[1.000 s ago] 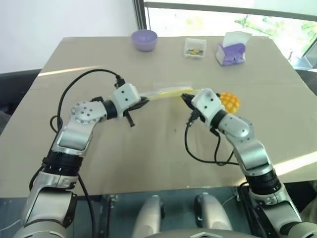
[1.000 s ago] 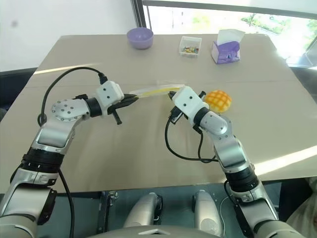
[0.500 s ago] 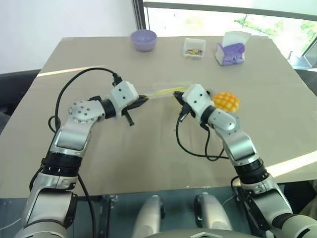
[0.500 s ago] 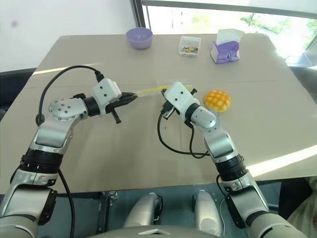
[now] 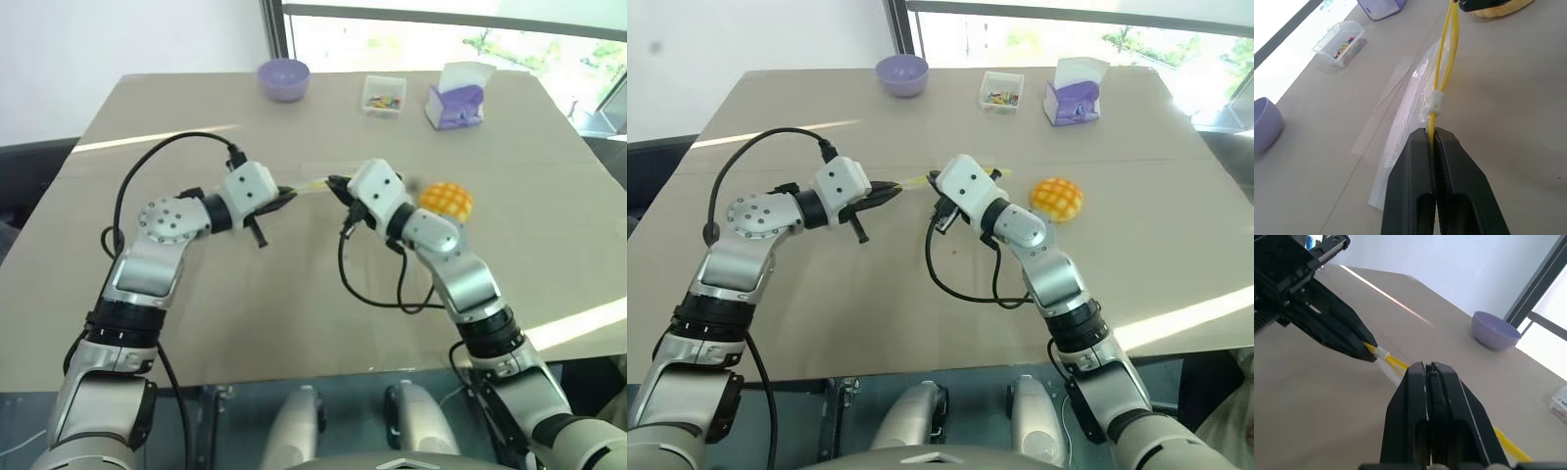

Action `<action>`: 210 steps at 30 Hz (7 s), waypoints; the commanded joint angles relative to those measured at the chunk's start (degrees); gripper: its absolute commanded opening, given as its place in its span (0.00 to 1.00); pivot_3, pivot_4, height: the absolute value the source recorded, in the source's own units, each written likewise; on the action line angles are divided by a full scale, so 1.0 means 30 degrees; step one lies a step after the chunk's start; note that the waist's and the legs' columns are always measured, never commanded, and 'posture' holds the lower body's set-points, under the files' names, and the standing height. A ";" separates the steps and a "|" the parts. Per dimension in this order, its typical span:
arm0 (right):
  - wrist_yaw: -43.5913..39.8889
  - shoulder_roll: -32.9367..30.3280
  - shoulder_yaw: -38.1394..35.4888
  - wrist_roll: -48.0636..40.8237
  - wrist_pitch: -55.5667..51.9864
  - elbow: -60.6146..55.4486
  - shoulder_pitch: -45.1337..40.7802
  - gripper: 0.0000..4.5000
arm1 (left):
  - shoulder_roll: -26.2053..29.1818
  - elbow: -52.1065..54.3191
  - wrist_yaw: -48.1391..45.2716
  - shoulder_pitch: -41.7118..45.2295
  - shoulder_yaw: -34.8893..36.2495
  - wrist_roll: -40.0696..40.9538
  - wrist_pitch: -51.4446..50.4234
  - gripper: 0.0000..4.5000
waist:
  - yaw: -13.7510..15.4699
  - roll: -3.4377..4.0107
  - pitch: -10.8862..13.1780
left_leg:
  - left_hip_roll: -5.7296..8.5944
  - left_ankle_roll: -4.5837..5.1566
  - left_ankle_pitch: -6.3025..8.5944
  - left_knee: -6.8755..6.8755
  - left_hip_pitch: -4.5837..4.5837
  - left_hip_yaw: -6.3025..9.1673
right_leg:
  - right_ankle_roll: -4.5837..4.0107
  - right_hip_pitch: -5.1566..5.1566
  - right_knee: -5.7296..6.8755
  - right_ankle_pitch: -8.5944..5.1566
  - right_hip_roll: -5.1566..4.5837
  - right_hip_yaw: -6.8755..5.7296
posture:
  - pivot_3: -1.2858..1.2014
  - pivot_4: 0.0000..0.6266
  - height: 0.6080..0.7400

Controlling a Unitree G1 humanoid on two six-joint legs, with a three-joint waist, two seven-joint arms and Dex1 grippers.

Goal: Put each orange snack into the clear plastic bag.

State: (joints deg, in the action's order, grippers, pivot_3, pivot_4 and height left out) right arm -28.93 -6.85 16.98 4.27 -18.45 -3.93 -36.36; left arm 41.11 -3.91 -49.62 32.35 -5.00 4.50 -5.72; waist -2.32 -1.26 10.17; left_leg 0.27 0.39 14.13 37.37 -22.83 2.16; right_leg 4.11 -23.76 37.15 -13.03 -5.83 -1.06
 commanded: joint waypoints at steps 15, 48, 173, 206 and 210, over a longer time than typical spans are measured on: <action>0.0623 0.0685 -0.0376 -0.0268 -0.0478 0.2255 -0.0650 0.02 | -0.0089 0.1014 0.0037 -0.0341 0.0124 -0.0752 0.2175 0.00 | -0.0009 0.0001 0.0000 | 0.0000 0.0001 0.0000 0.0000 0.0001 -0.0005 | 0.0000 -0.0005 0.0004 0.0000 0.0000 0.0008 | 0.52 0.24 1.00; 0.4364 -0.1741 0.3490 0.7495 0.6334 0.9380 -0.1048 0.44 | 0.0115 -0.0841 -0.1083 -0.1164 -0.0384 -0.1629 0.4658 0.00 | -0.0061 -0.0001 -0.0011 | -0.0001 0.0002 0.0000 0.0007 0.0032 -0.0052 | -0.0001 -0.0024 0.0059 0.0000 0.0004 0.0060 | 0.52 0.24 1.00; 0.2996 -0.3001 -0.3201 -0.8570 -1.0758 -0.4104 0.2960 0.01 | -0.0830 0.0960 -0.1310 -0.0981 -0.0886 -0.2195 0.5123 0.00 | 0.0076 0.0002 -0.0008 | -0.0007 0.0028 0.0015 0.0075 0.0035 -0.0060 | -0.0001 -0.0023 0.0138 -0.0002 0.0005 0.0078 | 0.52 0.24 1.00; 0.3163 -0.2379 -0.1596 -0.5259 -0.7551 -0.1199 0.1540 0.01 | -0.1570 -0.1753 -0.2685 0.0420 -0.1522 -0.1553 0.8335 0.00 | -0.0017 0.0005 -0.0006 | -0.0007 0.0030 0.0016 0.0074 0.0028 -0.0065 | 0.0000 -0.0026 0.0131 -0.0002 0.0007 0.0079 | 0.52 0.24 1.00; 0.2915 -0.1639 -0.2410 -0.5937 -0.7819 -0.1264 0.1603 0.20 | -0.1671 -0.1783 -0.2669 0.0321 -0.1579 -0.1621 0.8205 0.00 | 0.0008 0.0005 -0.0006 | -0.0008 0.0030 0.0016 0.0074 0.0028 -0.0057 | 0.0000 -0.0025 0.0131 -0.0002 0.0008 0.0075 | 0.52 0.24 1.00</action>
State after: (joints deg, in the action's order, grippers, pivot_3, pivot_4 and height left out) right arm -19.74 -11.89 11.59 -12.40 -42.28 -5.60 -30.59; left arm 36.00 -9.82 -57.75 33.12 -9.71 -0.96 18.06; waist -2.30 -1.24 10.16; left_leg 0.25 0.48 14.18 37.59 -22.75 1.99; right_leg 4.12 -23.83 37.54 -13.03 -5.81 -0.83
